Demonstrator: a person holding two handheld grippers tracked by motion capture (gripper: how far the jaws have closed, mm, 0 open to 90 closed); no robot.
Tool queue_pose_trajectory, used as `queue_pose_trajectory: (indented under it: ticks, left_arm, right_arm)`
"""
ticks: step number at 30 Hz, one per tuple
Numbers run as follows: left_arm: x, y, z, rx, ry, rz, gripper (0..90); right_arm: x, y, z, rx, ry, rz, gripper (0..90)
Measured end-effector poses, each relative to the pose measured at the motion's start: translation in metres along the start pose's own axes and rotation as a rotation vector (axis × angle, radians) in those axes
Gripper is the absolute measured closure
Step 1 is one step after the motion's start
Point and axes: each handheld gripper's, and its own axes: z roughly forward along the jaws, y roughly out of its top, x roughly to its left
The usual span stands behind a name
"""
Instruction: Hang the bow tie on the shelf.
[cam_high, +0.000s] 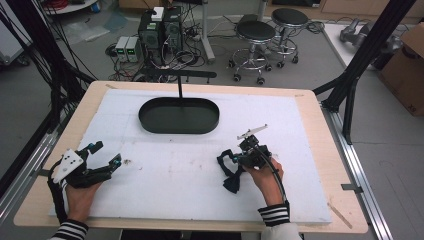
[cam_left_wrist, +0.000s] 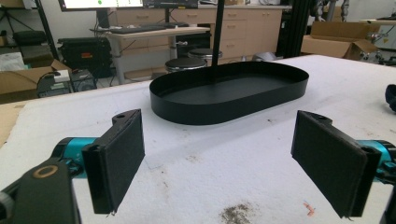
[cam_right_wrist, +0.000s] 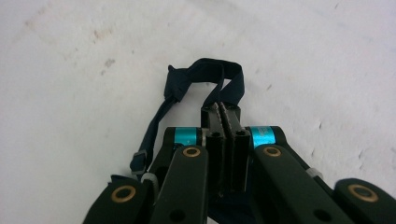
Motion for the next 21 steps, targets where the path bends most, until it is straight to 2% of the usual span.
queue_pose_trajectory:
  ticks: [3,14,21]
  left_arm:
    - [0.0,0.0,0.0,0.0,0.0,0.001,17.7]
    - [0.0,0.0,0.0,-0.001,0.0,-0.001,17.6]
    - [0.0,0.0,0.0,0.0,-0.001,0.0,17.7]
  right_arm:
    - [0.0,0.002,-0.001,-0.037,0.008,0.009,88.7]
    - [0.005,0.01,-0.01,-0.191,-0.019,-0.002,88.7]
    - [0.007,0.017,-0.014,-0.345,-0.031,0.006,88.7]
